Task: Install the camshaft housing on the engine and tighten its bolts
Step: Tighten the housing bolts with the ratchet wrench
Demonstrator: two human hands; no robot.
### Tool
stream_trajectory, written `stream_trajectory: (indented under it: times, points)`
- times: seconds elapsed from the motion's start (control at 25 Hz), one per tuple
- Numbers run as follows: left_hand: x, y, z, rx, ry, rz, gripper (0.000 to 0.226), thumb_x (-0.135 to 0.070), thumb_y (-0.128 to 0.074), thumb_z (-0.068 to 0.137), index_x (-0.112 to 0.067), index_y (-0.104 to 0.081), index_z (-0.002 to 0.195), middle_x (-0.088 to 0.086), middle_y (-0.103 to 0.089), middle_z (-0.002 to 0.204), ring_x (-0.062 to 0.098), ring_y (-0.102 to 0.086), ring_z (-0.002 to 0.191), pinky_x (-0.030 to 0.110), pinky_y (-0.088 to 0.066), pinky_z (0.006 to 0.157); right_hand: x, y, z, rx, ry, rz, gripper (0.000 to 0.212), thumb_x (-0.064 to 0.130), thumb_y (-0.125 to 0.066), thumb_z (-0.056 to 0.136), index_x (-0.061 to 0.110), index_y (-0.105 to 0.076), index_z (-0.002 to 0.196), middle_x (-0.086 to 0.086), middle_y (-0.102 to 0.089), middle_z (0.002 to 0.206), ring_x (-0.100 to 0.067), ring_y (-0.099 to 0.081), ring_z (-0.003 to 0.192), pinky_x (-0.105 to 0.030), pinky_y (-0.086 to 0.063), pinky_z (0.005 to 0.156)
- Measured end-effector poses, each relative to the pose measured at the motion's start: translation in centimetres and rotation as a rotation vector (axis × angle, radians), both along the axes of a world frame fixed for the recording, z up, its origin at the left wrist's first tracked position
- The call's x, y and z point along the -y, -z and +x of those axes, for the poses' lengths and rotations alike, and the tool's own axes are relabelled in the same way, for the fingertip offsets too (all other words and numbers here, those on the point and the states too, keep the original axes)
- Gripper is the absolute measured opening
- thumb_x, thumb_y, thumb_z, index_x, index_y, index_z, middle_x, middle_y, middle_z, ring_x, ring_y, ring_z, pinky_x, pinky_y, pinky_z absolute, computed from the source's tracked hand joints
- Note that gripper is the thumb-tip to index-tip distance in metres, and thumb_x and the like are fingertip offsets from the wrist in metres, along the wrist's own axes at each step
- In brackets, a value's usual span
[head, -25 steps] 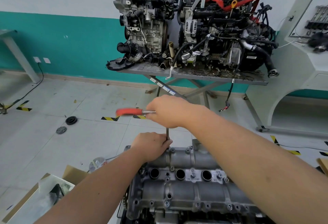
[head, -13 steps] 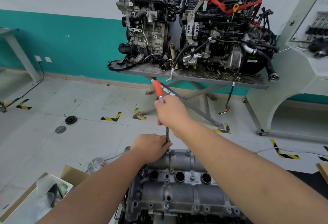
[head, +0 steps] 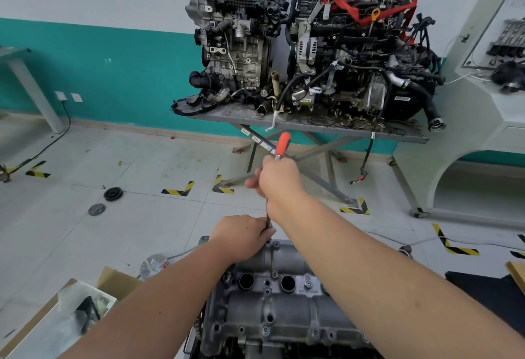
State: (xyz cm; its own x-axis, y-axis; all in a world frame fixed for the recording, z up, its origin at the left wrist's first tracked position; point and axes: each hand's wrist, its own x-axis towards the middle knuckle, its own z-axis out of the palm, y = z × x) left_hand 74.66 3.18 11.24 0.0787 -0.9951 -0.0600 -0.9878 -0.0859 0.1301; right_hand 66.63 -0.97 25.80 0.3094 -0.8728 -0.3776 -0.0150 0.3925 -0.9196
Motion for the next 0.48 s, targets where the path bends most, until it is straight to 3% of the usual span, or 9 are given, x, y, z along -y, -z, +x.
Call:
stream_trajectory:
  times: [0.08, 0.16, 0.24, 0.28, 0.32, 0.4, 0.44, 0.48]
  points:
    - [0.0, 0.0, 0.1, 0.023, 0.008, 0.009, 0.038, -0.055, -0.023, 0.103, -0.029, -0.044, 0.084, 0.000, -0.068, 0.091, 0.025, -0.062, 0.079, 0.034, -0.037, 0.062, 0.1, 0.2, -0.7, -0.467, -0.418, -0.584, 0.024, 0.028, -0.040, 0.106, 0.011, -0.056, 0.098, -0.001, -0.057, 0.072, -0.019, -0.063, 0.058, -0.031, -0.048, 0.048]
    - [-0.2, -0.1, 0.0, 0.048, 0.014, -0.005, 0.040, -0.055, -0.024, 0.103, -0.027, -0.050, 0.091, 0.002, -0.068, 0.097, 0.026, -0.064, 0.087, 0.036, -0.039, 0.064, 0.2, -0.3, -1.3, -0.942, -0.898, -1.208, 0.025, 0.039, -0.042, 0.104, 0.022, -0.051, 0.087, 0.006, -0.052, 0.069, -0.021, -0.057, 0.065, -0.034, -0.039, 0.051]
    - [-0.2, 0.0, 0.0, 0.061, 0.023, -0.029, 0.044, -0.054, -0.024, 0.103, -0.024, -0.056, 0.098, 0.002, -0.069, 0.099, 0.026, -0.065, 0.088, 0.037, -0.043, 0.065, 0.5, -0.4, -1.5, -1.070, -1.045, -1.426, 0.023, 0.045, -0.042, 0.103, 0.028, -0.050, 0.089, 0.009, -0.046, 0.068, -0.013, -0.046, 0.061, -0.030, -0.030, 0.051]
    - [-0.3, 0.0, 0.0, 0.059, 0.024, -0.024, 0.043, -0.055, -0.024, 0.103, -0.026, -0.056, 0.098, 0.001, -0.069, 0.097, 0.026, -0.065, 0.087, 0.036, -0.045, 0.065, 0.6, -0.1, -1.5, -1.018, -0.985, -1.371, 0.025, 0.044, -0.042, 0.103, 0.025, -0.053, 0.092, 0.007, -0.048, 0.070, -0.012, -0.048, 0.060, -0.031, -0.034, 0.050]
    - [-0.2, -0.1, -0.1, 0.046, 0.021, -0.011, 0.040, -0.056, -0.024, 0.103, -0.028, -0.052, 0.095, 0.000, -0.069, 0.095, 0.025, -0.065, 0.086, 0.036, -0.045, 0.065, 0.6, 0.1, -1.5, -0.918, -0.822, -1.180, 0.027, 0.041, -0.042, 0.104, 0.019, -0.055, 0.093, 0.003, -0.053, 0.072, -0.014, -0.053, 0.060, -0.033, -0.041, 0.051]
    - [-0.2, -0.2, -0.2, 0.006, 0.010, 0.001, 0.033, -0.057, -0.025, 0.103, -0.033, -0.044, 0.089, -0.001, -0.068, 0.093, 0.025, -0.065, 0.086, 0.034, -0.041, 0.064, 0.9, 0.6, -1.3, -0.504, -0.361, -0.513, 0.024, 0.029, -0.044, 0.103, 0.010, -0.057, 0.098, -0.003, -0.060, 0.073, -0.018, -0.061, 0.054, -0.034, -0.051, 0.055]
    - [-0.2, -0.3, -0.2, -0.007, 0.005, 0.000, 0.032, -0.057, -0.026, 0.103, -0.034, -0.042, 0.088, -0.001, -0.068, 0.093, 0.025, -0.064, 0.086, 0.034, -0.039, 0.063, 1.0, 0.5, -1.1, -0.298, -0.187, -0.236, 0.021, 0.025, -0.044, 0.104, 0.009, -0.056, 0.102, -0.002, -0.060, 0.071, -0.015, -0.062, 0.047, -0.030, -0.049, 0.052]
    - [-0.2, -0.2, -0.2, -0.014, 0.001, -0.002, 0.032, -0.057, -0.026, 0.102, -0.033, -0.041, 0.088, -0.001, -0.068, 0.092, 0.025, -0.064, 0.086, 0.034, -0.037, 0.062, 0.9, 0.1, -1.0, -0.207, -0.107, -0.122, 0.019, 0.024, -0.043, 0.105, 0.010, -0.054, 0.105, -0.002, -0.061, 0.071, -0.013, -0.061, 0.043, -0.027, -0.045, 0.049]
